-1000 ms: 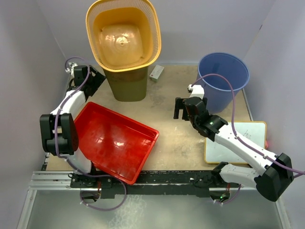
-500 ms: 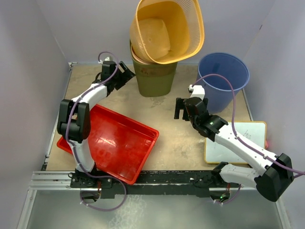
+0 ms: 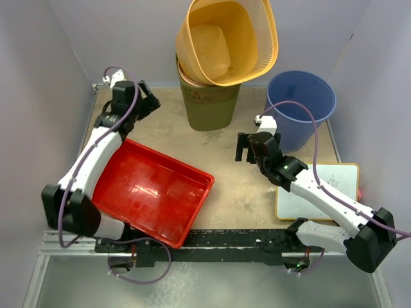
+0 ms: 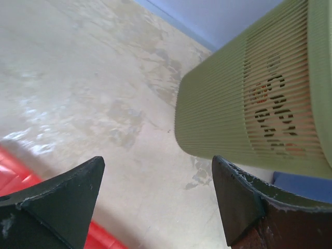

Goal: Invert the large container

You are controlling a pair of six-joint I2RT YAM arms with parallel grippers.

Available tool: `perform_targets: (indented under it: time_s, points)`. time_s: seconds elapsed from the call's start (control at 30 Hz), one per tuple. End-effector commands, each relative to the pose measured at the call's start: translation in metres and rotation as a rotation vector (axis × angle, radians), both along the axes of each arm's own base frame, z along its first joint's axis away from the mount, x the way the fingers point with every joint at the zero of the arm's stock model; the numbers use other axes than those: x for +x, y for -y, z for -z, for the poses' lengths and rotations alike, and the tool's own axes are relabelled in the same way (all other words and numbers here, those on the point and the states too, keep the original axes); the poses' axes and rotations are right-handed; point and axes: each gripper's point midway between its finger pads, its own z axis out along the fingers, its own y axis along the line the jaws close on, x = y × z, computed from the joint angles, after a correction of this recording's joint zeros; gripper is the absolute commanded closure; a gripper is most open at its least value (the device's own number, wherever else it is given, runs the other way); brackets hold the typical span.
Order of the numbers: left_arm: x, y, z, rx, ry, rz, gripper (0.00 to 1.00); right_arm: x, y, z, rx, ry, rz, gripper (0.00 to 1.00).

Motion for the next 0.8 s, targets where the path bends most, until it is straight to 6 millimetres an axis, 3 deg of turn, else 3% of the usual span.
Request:
perform_targets:
  time_s: [0.0,0.13,0.27,0.43,0.67,0.77]
  points:
    - [-0.063,-0.042,0.018,0.121,-0.120,-0.127,0.19,0.008,-0.011,-0.002,0.034,0.021,-0.017,0.00]
    - [-0.102,-0.051,0.040,0.108,-0.174,-0.187,0.21,0.015,-0.019,0.000,0.039,0.016,-0.025,0.00]
    - [-0.123,-0.048,0.077,0.090,-0.229,-0.232,0.27,0.019,-0.026,0.004,0.047,0.010,-0.042,0.00]
    - [-0.122,-0.025,0.110,0.070,-0.277,-0.218,0.29,0.016,-0.025,0.013,0.030,-0.030,-0.039,0.00]
    - [-0.102,0.021,0.122,-0.004,-0.235,-0.148,0.30,0.010,-0.018,0.007,0.041,-0.016,-0.026,0.00]
    - [-0.096,0.032,0.138,-0.007,-0.258,-0.149,0.31,0.007,-0.016,0.007,0.047,-0.014,-0.021,0.00]
